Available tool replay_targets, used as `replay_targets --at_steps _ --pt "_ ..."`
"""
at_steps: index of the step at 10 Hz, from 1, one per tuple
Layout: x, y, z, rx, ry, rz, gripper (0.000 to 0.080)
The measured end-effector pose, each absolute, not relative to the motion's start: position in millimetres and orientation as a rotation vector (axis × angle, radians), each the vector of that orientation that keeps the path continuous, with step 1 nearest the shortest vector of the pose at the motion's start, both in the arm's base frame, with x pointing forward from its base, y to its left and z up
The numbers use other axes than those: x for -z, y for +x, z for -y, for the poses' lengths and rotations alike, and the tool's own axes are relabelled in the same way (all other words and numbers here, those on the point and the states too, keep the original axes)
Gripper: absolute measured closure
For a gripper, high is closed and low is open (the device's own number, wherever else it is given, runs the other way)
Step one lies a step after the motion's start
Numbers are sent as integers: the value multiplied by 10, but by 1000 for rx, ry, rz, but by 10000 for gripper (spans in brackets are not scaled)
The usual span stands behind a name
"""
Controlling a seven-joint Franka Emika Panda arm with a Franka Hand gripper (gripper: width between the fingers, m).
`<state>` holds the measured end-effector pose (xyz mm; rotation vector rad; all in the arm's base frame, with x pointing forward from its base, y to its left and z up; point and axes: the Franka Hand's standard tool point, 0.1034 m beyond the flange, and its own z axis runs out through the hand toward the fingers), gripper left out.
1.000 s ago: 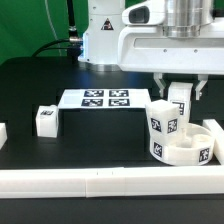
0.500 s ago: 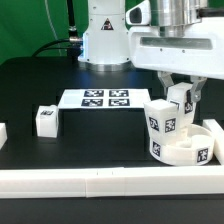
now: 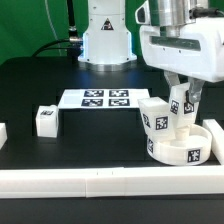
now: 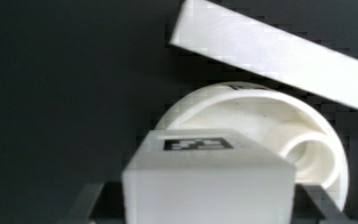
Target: Assemble stool
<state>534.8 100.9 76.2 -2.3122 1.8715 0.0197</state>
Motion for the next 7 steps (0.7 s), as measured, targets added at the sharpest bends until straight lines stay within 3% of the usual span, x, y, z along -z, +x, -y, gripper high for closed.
replay_targets --at_steps 7 --pt "-753 5340 -1049 -100 -1601 -2397 462"
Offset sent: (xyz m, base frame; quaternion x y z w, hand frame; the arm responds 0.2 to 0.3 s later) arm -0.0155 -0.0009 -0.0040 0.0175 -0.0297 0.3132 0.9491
